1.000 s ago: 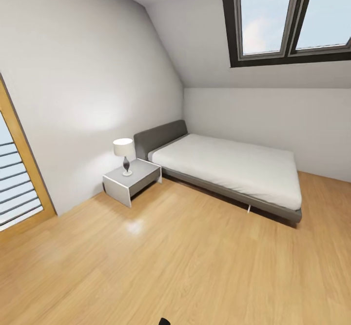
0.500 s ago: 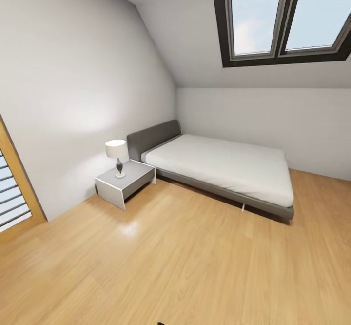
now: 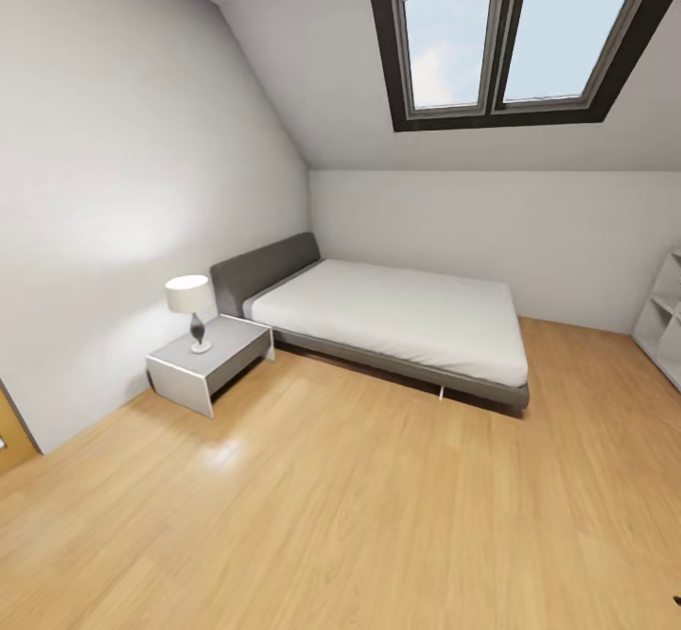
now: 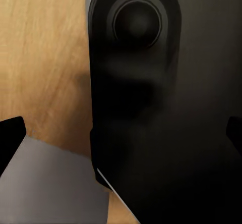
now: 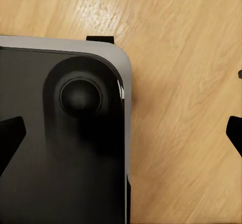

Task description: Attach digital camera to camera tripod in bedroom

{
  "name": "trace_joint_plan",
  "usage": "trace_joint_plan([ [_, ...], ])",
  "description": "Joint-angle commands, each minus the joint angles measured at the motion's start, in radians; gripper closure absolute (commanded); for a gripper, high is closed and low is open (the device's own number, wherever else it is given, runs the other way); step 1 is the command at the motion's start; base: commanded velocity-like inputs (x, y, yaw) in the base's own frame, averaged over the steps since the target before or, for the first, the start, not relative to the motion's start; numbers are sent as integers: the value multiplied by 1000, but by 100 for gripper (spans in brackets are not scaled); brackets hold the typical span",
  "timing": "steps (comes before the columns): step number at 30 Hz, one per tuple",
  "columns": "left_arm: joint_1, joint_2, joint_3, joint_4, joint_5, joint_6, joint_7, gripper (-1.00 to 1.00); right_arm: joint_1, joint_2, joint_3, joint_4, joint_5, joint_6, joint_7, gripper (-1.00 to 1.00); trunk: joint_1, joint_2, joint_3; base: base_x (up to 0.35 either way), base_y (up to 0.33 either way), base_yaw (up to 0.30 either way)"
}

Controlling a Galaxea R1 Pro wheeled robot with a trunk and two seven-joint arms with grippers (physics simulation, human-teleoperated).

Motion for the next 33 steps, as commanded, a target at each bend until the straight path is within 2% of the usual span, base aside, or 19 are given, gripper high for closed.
trace_joint_plan([
  [1,1,0,0,-2,0,0,0,-100,-1,0,0,1,0,-4,0,-100,0,0,-1,0,237,-41],
  [7,1,0,0,-2,0,0,0,-100,-1,0,0,1,0,-4,0,-100,0,0,-1,0,114,-16],
  [26,1,2,0,-11,0,0,0,-100,-1,0,2,-1,2,-7,0,-100,0,0,-1,0,6,-1],
  [28,1,8,0,-45,0,1,0,-100,-1,0,3,-30,3,-12,-2,-100,0,0,-1,0,0,0],
  [32,1,37,1,-179,0,12,3,-100,-1,-1,6,-172,7,-15,-16,-100,0,0,-1,0,0,0],
  [33,0,52,2,-236,0,32,4,-100,-1,-2,6,-233,7,-15,-30,-100,0,0,-1,0,0,0],
])
